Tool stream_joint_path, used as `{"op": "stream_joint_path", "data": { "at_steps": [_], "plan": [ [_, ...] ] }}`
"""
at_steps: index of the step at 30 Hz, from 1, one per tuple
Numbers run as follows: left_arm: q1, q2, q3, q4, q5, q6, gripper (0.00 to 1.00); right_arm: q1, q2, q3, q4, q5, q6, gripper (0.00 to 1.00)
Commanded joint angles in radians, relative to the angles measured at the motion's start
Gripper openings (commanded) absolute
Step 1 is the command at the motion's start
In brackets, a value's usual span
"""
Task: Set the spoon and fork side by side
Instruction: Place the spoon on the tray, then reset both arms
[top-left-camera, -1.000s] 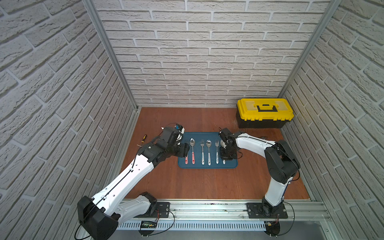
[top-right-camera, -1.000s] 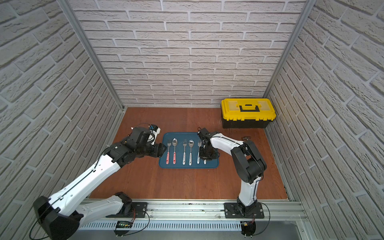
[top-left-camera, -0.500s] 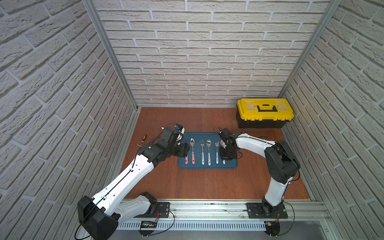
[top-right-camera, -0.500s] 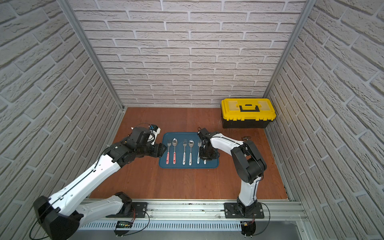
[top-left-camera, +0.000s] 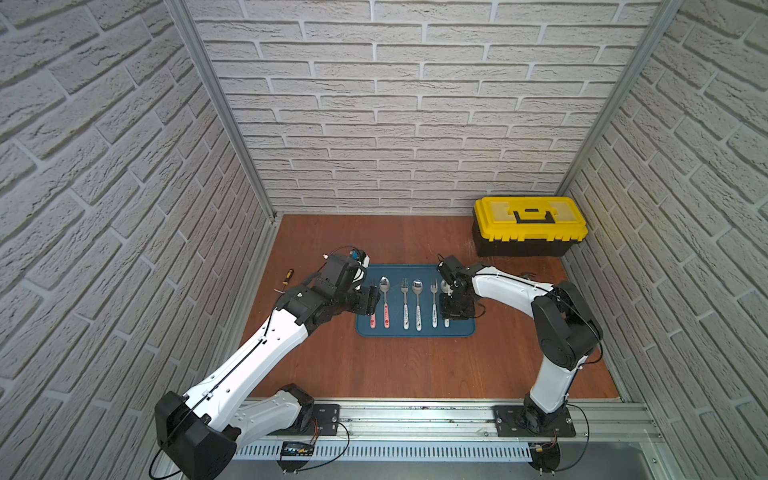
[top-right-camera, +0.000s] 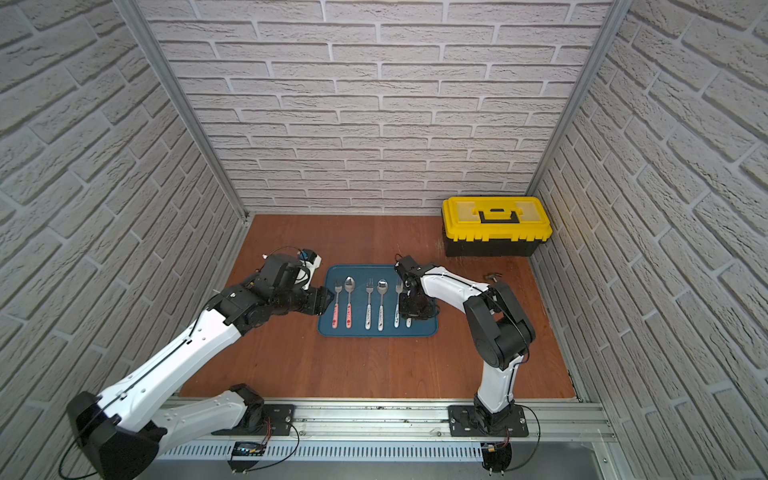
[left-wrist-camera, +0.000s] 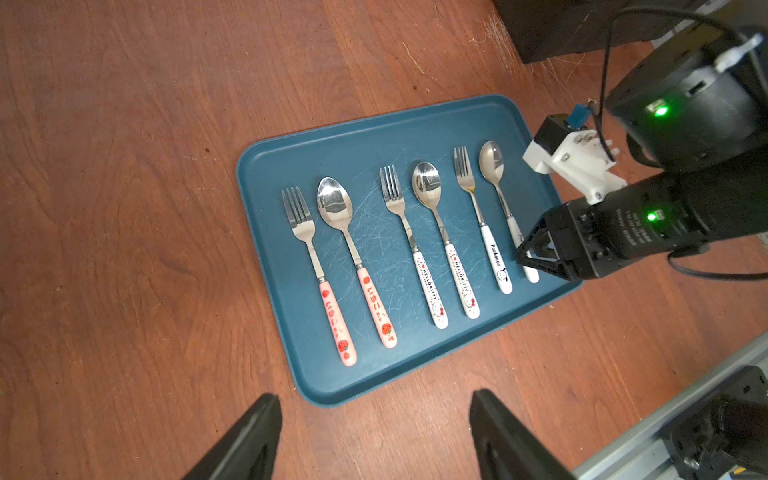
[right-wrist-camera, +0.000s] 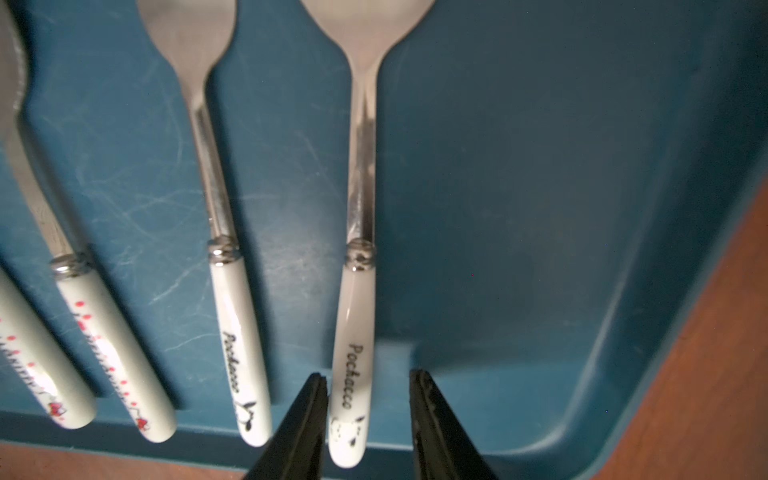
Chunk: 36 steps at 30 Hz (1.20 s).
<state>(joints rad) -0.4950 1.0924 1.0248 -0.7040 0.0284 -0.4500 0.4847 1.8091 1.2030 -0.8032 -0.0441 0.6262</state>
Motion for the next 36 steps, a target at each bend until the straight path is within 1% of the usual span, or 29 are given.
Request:
{"op": "stream_joint_path", "data": {
  "at_steps": [1,3,4,7,9,10,12,14,15,16,17,18,20,21,22,23,24,25,26,28,29,31,33,35,36],
  "plan": [
    [-0.008,0.001,0.029,-0.005,-0.013,-0.001,0.78,0.015,-0.09,0.04,-0.04,0.042,0.015,0.39],
    [-0.008,-0.001,0.041,-0.016,-0.018,0.0,0.79,0.025,-0.134,0.045,-0.057,0.042,0.02,0.39],
    [-0.007,-0.005,0.049,-0.023,-0.025,0.003,0.82,0.033,-0.163,0.05,-0.067,0.05,0.021,0.4],
    [-0.007,-0.019,0.075,-0.043,-0.059,0.034,0.98,0.043,-0.261,0.073,-0.1,0.091,0.013,0.41],
    [0.0,-0.035,0.09,-0.045,-0.101,0.055,0.98,0.042,-0.324,0.097,-0.116,0.156,-0.022,0.43],
    [0.006,-0.045,0.101,-0.047,-0.121,0.064,0.98,0.041,-0.362,0.105,-0.11,0.206,-0.049,0.5],
    [0.014,-0.055,0.131,-0.053,-0.209,0.073,0.98,0.04,-0.439,0.105,-0.073,0.322,-0.109,1.0],
    [0.034,-0.042,0.181,-0.086,-0.296,0.085,0.98,0.022,-0.501,0.117,-0.053,0.449,-0.174,0.99],
    [0.043,-0.028,0.205,-0.102,-0.353,0.084,0.98,0.018,-0.52,0.128,-0.043,0.52,-0.2,0.99],
    [0.056,-0.011,0.229,-0.122,-0.433,0.081,0.98,0.013,-0.542,0.137,-0.04,0.607,-0.215,0.99],
    [0.073,0.006,0.248,-0.138,-0.488,0.084,0.98,0.006,-0.563,0.137,-0.02,0.701,-0.226,0.99],
    [0.09,0.016,0.248,-0.137,-0.541,0.089,0.98,0.001,-0.584,0.122,0.027,0.758,-0.27,0.99],
    [0.152,0.005,0.213,-0.079,-0.61,0.112,0.98,-0.009,-0.635,0.043,0.209,0.796,-0.498,0.99],
    [0.195,-0.017,0.172,-0.02,-0.601,0.138,0.98,-0.014,-0.651,-0.003,0.299,0.809,-0.567,0.99],
    [0.256,-0.05,0.107,0.083,-0.506,0.206,0.98,-0.027,-0.672,-0.066,0.414,0.794,-0.646,0.99],
    [0.324,-0.089,0.028,0.199,-0.408,0.296,0.98,-0.048,-0.696,-0.121,0.49,0.727,-0.725,0.99],
    [0.379,-0.118,-0.032,0.283,-0.317,0.335,0.98,-0.065,-0.709,-0.163,0.551,0.686,-0.771,0.99],
    [0.448,-0.147,-0.101,0.368,-0.256,0.323,0.98,-0.081,-0.719,-0.205,0.59,0.707,-0.758,0.99],
    [0.51,-0.165,-0.167,0.441,-0.218,0.309,0.98,-0.114,-0.727,-0.237,0.606,0.71,-0.725,0.99],
    [0.611,-0.177,-0.282,0.565,-0.177,0.275,0.98,-0.179,-0.739,-0.3,0.642,0.64,-0.714,0.99],
    [0.658,-0.17,-0.335,0.63,-0.146,0.297,0.98,-0.205,-0.747,-0.349,0.693,0.612,-0.721,0.99],
    [0.697,-0.153,-0.411,0.696,-0.132,0.336,0.98,-0.239,-0.77,-0.433,0.796,0.553,-0.754,0.99],
    [0.712,-0.138,-0.474,0.753,-0.134,0.354,0.98,-0.271,-0.784,-0.496,0.859,0.511,-0.738,0.99],
    [0.719,-0.118,-0.571,0.899,-0.116,0.356,0.98,-0.306,-0.775,-0.514,0.864,0.475,-0.693,0.99],
    [0.72,-0.106,-0.616,0.997,-0.119,0.324,0.98,-0.319,-0.766,-0.513,0.86,0.453,-0.686,0.99]
  ]
}}
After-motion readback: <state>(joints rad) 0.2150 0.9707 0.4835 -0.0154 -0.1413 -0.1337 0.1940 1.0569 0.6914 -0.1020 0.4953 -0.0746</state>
